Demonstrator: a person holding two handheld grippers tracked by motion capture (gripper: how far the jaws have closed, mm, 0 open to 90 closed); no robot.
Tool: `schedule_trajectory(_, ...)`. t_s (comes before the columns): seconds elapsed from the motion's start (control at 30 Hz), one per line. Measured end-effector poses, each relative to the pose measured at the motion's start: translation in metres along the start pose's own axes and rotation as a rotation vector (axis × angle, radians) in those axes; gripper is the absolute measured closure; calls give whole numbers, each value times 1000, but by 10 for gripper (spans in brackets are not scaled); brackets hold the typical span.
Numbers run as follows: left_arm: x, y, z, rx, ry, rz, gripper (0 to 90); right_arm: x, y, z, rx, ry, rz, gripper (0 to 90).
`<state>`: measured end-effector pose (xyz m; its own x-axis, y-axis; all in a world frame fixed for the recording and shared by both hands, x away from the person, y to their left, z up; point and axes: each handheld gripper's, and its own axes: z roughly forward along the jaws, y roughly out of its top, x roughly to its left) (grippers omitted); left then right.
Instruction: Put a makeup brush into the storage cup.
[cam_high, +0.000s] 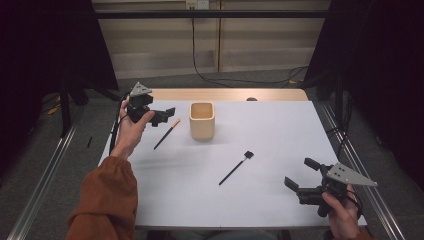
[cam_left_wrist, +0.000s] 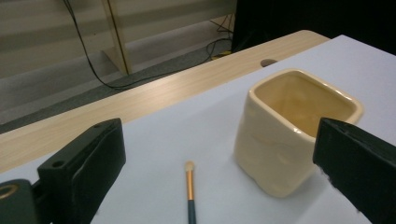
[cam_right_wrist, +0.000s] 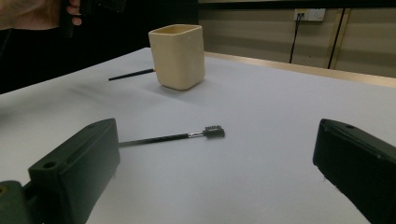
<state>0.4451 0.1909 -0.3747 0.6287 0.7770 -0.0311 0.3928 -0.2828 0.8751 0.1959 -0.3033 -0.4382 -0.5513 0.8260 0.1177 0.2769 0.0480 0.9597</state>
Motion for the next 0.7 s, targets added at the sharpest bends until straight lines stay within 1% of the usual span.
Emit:
schedule_trajectory(0.07,2,1,3,26,5,-2,28,0,0,0,1,-1,-1,0)
schedule_trajectory(0.13,3,1,6,55,6,8,26,0,0,0,1,0,1,0)
schedule_trajectory(0.17,3,4,8,104,3,35,28,0,0,0,2,-1,2,0)
schedule_trajectory(0.2,3,4,8,104,3,35,27,0,-1,0,5,1,-3,0)
schedule_trajectory(0.23,5,7,9,129,-7,35,30,-1,-1,0,7,1,-4,0)
schedule_trajectory(0.3,7,11,11,169,-5,45,36,0,-1,1,9,1,-1,0)
schedule_trajectory(0.37,9,13,13,201,-19,33,37,0,-1,1,11,2,-5,0)
schedule_trajectory(0.4,9,13,13,201,-19,33,41,0,-1,1,10,2,-6,0)
schedule_trajectory(0.5,9,13,17,271,-21,51,48,0,-1,1,10,2,-5,0)
schedule_trajectory(0.53,10,13,19,295,-33,44,48,0,-1,1,10,2,-5,0)
schedule_trajectory(0.57,10,13,21,322,-38,51,49,0,-1,1,11,4,-5,0)
schedule_trajectory(0.6,11,13,24,362,-46,51,59,0,-1,1,12,4,-2,0)
schedule_trajectory(0.63,11,13,24,362,-46,51,64,0,-1,1,12,4,-2,0)
schedule_trajectory(0.67,12,14,27,398,-53,55,64,0,-1,1,12,4,-2,0)
schedule_trajectory(0.7,12,14,28,405,-55,52,65,0,-1,1,14,5,-3,0)
